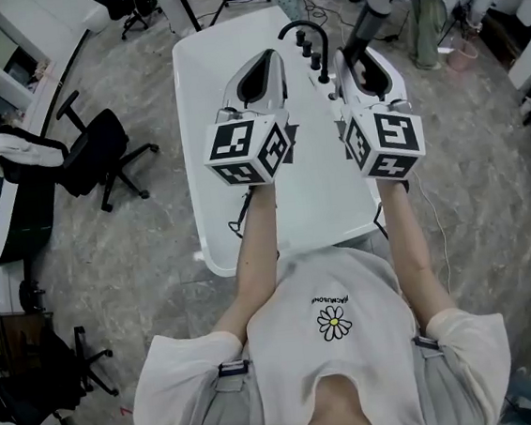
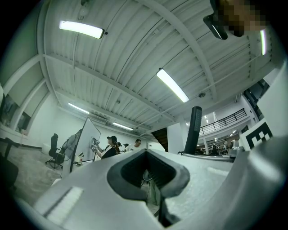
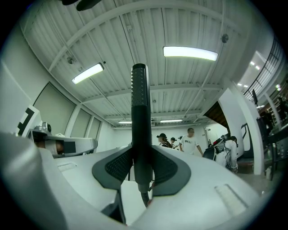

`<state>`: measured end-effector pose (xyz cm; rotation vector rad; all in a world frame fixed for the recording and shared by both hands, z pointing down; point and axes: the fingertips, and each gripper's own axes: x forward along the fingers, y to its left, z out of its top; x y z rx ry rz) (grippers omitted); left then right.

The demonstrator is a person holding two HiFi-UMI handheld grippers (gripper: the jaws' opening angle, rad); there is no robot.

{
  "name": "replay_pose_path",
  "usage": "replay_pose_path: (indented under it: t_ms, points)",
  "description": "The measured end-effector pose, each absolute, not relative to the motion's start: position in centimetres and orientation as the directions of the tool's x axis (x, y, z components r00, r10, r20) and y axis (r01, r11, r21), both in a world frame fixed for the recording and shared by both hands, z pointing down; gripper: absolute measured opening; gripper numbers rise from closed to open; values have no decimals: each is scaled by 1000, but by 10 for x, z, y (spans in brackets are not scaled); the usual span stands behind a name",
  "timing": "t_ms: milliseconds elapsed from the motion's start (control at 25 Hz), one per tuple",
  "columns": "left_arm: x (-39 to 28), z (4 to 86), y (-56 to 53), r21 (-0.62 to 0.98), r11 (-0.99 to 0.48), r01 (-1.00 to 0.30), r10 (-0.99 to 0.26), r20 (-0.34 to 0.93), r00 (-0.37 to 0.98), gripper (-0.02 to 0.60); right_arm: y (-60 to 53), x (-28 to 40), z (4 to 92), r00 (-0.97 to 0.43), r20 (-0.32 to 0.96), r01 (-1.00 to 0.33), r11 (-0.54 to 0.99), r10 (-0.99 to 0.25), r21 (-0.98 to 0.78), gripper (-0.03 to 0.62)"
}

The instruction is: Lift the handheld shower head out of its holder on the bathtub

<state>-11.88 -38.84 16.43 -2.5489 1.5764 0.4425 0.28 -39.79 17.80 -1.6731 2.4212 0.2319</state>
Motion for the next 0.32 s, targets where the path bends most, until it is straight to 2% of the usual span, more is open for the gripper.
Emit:
replay_pose_path:
  t_ms: [320]
  points:
    - [-116, 169, -391, 62, -450, -891, -862, -291, 415, 0, -397, 7, 175, -345, -253, -937, 348, -904, 36, 143]
